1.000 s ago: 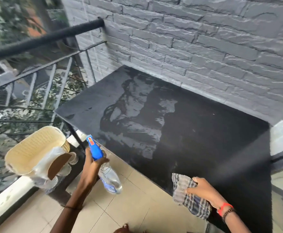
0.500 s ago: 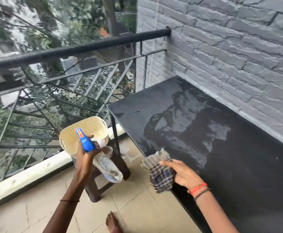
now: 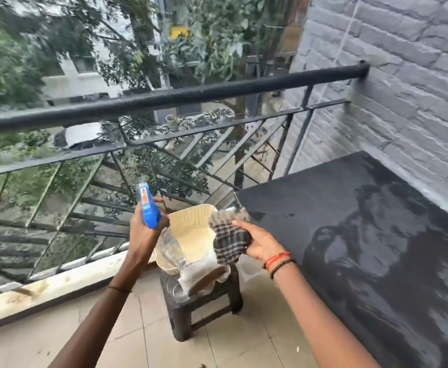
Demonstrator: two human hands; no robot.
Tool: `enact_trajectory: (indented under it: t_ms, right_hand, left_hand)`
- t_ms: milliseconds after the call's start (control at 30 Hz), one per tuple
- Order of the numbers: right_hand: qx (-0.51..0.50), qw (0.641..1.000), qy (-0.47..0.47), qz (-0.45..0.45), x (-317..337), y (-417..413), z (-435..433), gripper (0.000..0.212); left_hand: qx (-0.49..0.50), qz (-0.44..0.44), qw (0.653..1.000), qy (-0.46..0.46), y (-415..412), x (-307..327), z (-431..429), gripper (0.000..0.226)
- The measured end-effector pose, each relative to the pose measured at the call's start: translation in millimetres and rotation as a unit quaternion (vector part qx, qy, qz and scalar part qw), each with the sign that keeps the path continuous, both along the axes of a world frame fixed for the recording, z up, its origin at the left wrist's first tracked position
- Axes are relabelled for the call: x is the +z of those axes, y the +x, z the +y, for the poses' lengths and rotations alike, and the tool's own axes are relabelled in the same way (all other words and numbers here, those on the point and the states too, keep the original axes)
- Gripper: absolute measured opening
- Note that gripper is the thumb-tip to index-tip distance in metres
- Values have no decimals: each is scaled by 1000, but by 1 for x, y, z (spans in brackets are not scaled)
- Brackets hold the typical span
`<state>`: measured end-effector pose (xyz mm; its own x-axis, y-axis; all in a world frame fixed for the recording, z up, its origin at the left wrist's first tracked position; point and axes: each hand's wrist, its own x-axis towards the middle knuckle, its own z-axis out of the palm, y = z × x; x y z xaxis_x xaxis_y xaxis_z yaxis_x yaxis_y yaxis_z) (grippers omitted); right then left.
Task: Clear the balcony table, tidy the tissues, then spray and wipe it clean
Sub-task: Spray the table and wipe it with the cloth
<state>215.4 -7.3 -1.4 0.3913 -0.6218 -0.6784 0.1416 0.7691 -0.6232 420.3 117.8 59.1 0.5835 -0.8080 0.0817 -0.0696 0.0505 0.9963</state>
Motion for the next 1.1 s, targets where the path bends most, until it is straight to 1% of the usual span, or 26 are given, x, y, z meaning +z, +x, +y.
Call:
enact_trajectory:
  t_ms: [67,133,167,267,400,567,633,700,733,800,933,1033,1100]
  right_hand:
    - [9,1000,12,21,-9,26,-19,6]
    - [17,999,11,36,-18,46,-34,3]
    - [18,999,7,40,-24,55,-41,1]
    - [30,997,9,65,-46,82,-62,2]
    - [53,992,23,111,-82,116,-85,7]
    - [60,989,36,133,-121,140,-106,9]
    - [59,989,35,132,-135,148,-113,15]
    - [63,986,40,150,-149,153,-120,23]
    - [65,984,41,158,-157,155,-122,22]
    - [68,983,42,163,-175,159,-127,13]
    - [90,977,38,189,-210,165,-128,8]
    - [106,974,49,194,-229,171,-127,10]
    - [113,971,55,204,-243,174,-128,20]
  left_hand:
    - [13,-8,1000,4,19,-8,-17,39]
    - [17,-9,1000,14,33,-19,-32,33]
    - [15,-8,1000,19,41,-26,-39,31]
    - [-1,-16,999,41,60,-51,-60,28]
    - [-7,-11,998,61,73,-89,-85,33]
    - [5,-22,993,112,82,-138,-105,33]
    - [17,-31,991,127,83,-148,-110,29]
    - [24,-30,991,129,84,-157,-116,27]
    - [26,-28,990,132,86,-163,-118,26]
    - [30,-35,990,136,89,-177,-121,24]
    - [43,-45,988,140,91,-201,-126,28]
    - [49,-65,984,160,92,-217,-129,26]
    - [55,-78,981,168,92,-228,-128,24]
